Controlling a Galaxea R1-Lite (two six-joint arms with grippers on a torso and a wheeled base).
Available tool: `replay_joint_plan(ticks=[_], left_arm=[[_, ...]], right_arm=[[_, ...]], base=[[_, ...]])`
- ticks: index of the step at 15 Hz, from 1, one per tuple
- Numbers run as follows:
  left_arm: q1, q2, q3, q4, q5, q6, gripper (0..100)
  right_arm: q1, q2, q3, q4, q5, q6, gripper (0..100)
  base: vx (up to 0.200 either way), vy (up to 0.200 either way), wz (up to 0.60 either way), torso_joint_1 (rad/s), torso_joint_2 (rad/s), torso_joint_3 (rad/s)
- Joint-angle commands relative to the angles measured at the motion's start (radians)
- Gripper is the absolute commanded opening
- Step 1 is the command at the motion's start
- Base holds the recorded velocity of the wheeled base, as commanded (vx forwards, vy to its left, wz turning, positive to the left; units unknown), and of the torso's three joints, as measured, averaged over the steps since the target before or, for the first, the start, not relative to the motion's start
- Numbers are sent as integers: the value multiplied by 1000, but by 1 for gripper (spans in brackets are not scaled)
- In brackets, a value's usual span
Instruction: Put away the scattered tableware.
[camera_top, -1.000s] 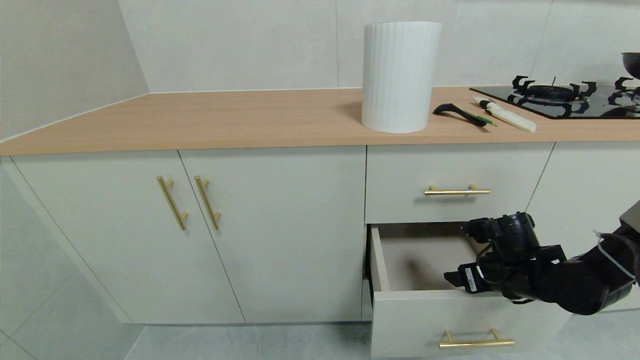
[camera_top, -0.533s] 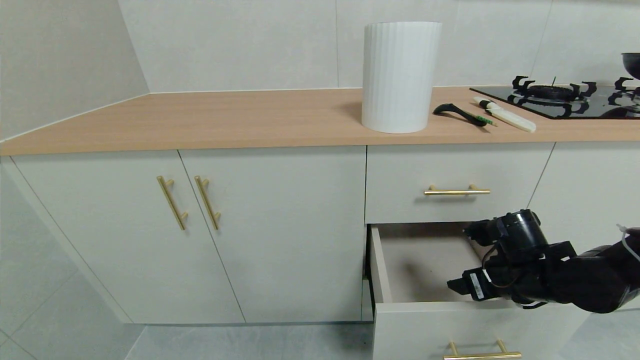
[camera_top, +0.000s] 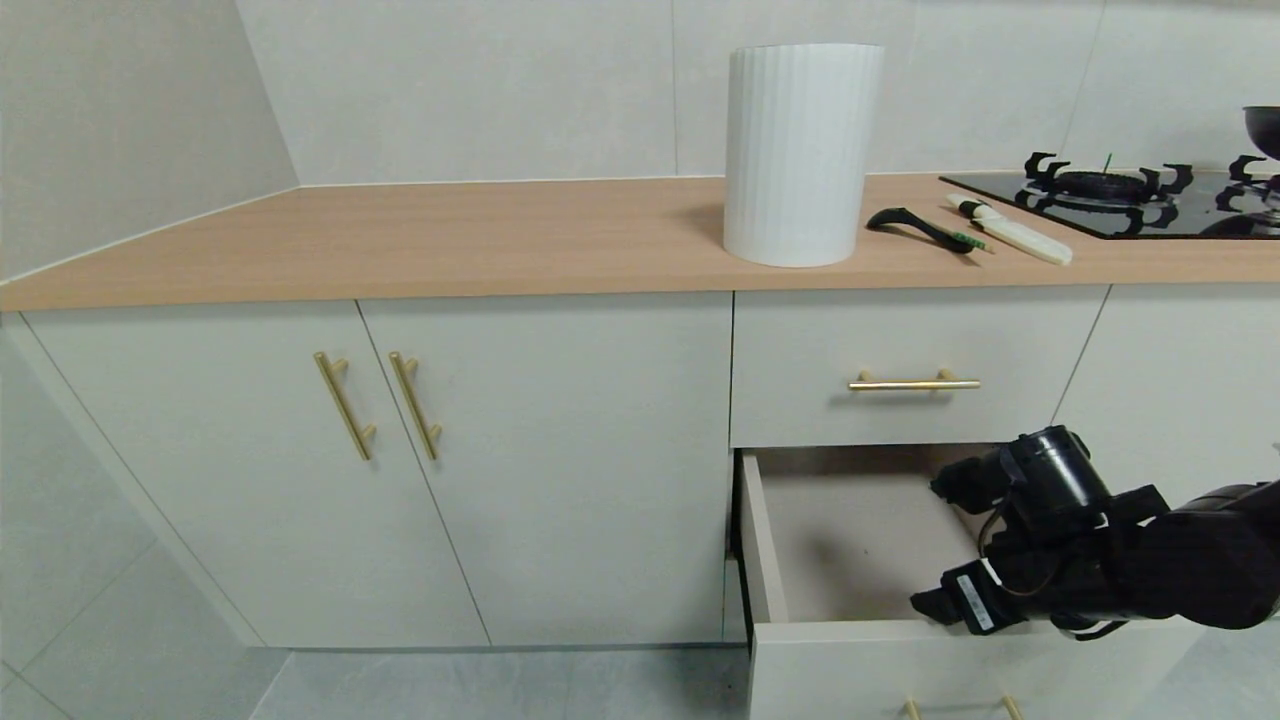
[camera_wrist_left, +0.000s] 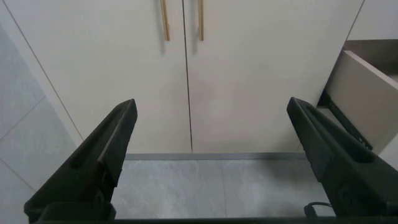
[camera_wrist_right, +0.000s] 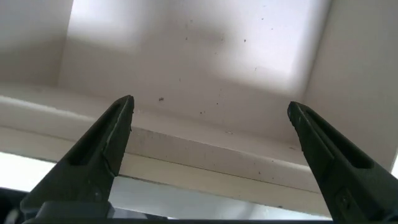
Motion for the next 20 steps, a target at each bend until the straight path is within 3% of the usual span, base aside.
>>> replay_joint_plan(ticks=[1,11,20], left_arm=[[0,2,0,0,0,0,100],[0,2,0,0,0,0,100],[0,2,0,0,0,0,100]], right_arm=[[1,-15,2,25,0,-15,100],[22,-82,2,338,0,-155,100],[41,-88,2,420,-8,-190,100]], base=[[0,0,0,0,0,0],[0,0,0,0,0,0],[0,0,0,0,0,0]])
